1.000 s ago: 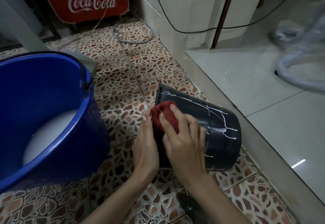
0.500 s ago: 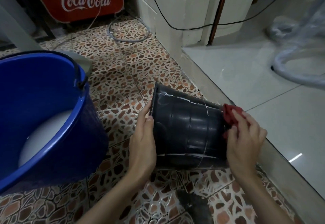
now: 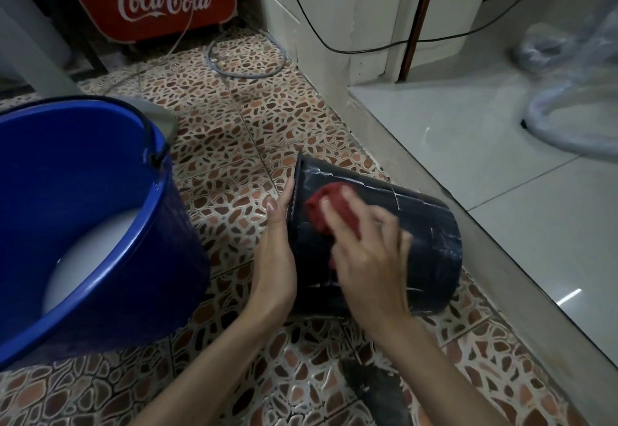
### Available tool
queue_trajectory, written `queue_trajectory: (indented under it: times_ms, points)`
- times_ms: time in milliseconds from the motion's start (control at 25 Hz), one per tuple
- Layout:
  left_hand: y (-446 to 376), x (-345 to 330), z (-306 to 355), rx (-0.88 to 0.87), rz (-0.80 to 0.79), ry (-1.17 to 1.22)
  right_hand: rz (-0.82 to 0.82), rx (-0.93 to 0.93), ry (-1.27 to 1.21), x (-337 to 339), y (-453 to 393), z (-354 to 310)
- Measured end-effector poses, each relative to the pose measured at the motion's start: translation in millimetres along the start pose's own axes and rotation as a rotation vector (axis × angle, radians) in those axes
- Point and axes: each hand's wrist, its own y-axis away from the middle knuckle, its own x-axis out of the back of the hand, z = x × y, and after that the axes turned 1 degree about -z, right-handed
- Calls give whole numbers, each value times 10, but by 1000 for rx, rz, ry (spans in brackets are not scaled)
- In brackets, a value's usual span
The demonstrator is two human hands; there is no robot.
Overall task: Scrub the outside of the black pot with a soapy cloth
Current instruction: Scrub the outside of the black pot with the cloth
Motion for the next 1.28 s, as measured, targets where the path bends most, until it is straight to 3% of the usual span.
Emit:
queue_trajectory:
  times_ms: [120,200,360,520,680,880,960,1080,1120,1280]
  points:
    - [33,-10,-14,14,17,15,72,-190,-79,105,-45,272]
    - [34,-44,-21,-23,31,0,133,-137,-131,158,90,61]
    - [59,-96,-2,-79,61,-68,24,-3,-65,24,141,-448]
    - [172,-102,-26,-110,47,-71,-19,-261,-61,-46,-238,-10]
    - [264,-77,-53,-115,32,-177,-10,-432,-10,-19,25,659]
    - [-25,-61,154,-71,-3,-312,180,-644,-253,187,302,992]
    - [-269,-75,200,-89,-54,-245,206,-471,-334,253,306,620]
    - [-344,-99,144,-115,-22,-117,73,16,-229,164,349,73]
    - [-299,-89,115,-104,-9,-71,22,95,-222,114,305,-15]
    - [-40,-16,35,-154,-7,-70,-126,76,-255,52,-2,-198]
